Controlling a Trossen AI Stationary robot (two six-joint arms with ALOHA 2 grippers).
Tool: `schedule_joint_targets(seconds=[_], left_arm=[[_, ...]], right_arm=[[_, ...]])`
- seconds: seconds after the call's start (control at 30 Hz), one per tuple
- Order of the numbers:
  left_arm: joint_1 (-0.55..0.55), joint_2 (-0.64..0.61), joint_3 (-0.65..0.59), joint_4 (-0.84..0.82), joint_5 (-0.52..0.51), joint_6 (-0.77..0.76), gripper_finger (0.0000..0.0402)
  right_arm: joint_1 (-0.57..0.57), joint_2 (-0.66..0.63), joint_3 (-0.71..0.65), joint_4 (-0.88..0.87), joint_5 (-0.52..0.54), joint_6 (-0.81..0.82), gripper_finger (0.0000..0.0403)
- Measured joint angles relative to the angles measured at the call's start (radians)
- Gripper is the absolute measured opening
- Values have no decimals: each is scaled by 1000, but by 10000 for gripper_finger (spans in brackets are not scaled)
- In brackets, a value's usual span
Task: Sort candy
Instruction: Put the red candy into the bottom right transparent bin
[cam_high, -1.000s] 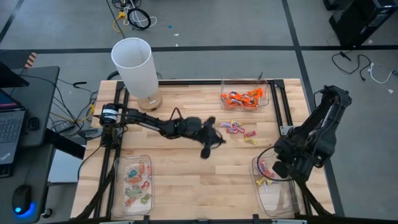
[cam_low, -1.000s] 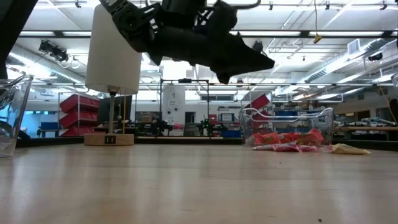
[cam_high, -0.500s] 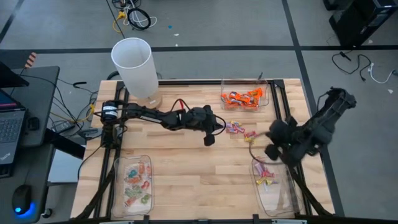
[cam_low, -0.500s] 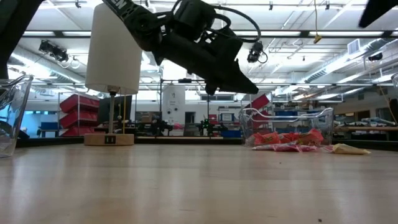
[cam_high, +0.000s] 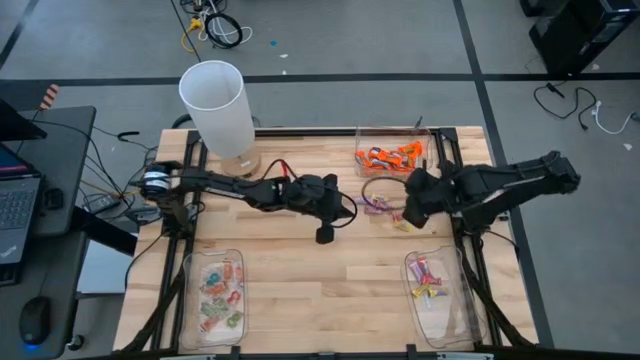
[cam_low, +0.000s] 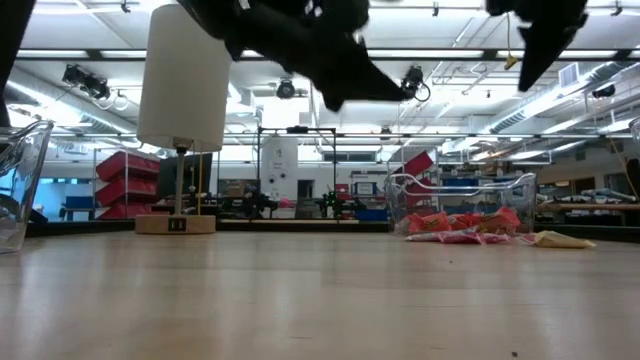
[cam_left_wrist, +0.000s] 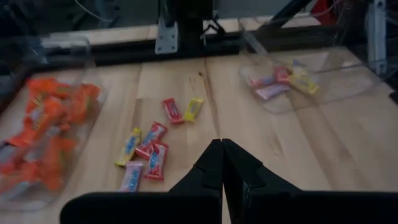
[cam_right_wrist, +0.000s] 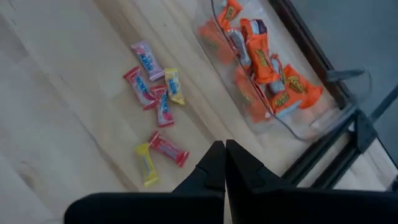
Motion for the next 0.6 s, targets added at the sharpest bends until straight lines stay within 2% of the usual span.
schedule_joint_targets(seconds=[0.2, 0.33, 0.5, 0.6], left_arm=[[-36, -121, 1, -199, -68, 60, 3], [-54, -182, -4, -276, -83, 84, 3], [-59, -272, -102, -243, -83, 81, 3], [-60, -330, -184, -167, -84, 48, 3]], right_arm=[[-146, -22, -77, 203, -106, -255, 0], [-236, -31, -149, 320, -196, -346, 0], [-321, -28, -245, 429, -318, -377, 0], [-338, -27, -289, 460, -343, -381, 0]])
